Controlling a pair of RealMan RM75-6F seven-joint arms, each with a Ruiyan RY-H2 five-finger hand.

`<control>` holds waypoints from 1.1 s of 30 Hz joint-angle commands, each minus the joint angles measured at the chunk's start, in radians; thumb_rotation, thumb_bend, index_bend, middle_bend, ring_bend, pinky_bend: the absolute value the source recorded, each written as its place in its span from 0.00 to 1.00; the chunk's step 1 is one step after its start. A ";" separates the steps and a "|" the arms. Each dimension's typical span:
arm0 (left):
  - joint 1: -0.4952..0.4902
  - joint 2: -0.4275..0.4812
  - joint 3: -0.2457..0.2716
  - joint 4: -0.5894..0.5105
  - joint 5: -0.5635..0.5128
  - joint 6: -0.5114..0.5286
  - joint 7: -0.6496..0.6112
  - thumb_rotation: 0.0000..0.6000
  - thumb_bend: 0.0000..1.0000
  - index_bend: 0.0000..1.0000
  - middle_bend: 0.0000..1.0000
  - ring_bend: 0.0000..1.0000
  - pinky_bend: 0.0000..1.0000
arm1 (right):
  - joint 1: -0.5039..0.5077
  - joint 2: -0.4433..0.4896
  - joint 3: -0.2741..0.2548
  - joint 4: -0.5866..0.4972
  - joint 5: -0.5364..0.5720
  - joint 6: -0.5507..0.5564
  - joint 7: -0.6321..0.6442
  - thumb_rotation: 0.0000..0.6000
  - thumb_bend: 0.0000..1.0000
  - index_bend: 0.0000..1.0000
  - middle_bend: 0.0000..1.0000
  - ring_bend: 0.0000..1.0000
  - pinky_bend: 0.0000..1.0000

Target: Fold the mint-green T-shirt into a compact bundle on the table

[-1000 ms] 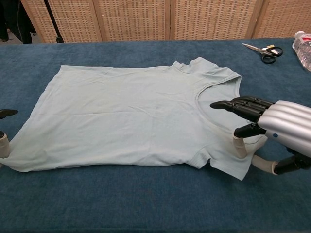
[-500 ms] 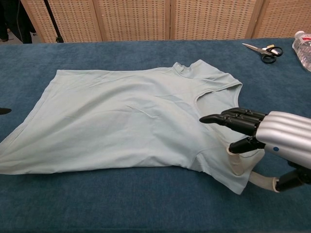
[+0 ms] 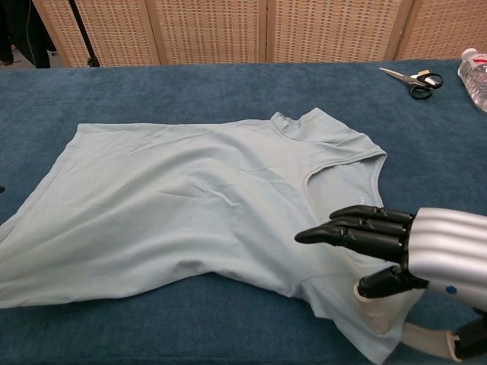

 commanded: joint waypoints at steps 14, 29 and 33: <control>0.042 0.040 0.057 0.036 0.083 0.089 -0.016 1.00 0.57 0.74 0.00 0.00 0.00 | -0.005 0.035 -0.063 -0.067 -0.113 0.030 -0.073 1.00 0.80 0.67 0.03 0.00 0.00; -0.022 0.031 -0.037 -0.006 -0.015 -0.004 -0.062 1.00 0.57 0.74 0.00 0.00 0.00 | -0.006 0.063 0.013 -0.053 0.009 0.008 -0.055 1.00 0.80 0.67 0.03 0.00 0.00; -0.055 0.046 -0.087 -0.059 -0.066 -0.052 -0.040 1.00 0.57 0.74 0.00 0.00 0.00 | -0.002 0.082 0.057 -0.055 0.082 -0.006 -0.037 1.00 0.80 0.67 0.03 0.00 0.00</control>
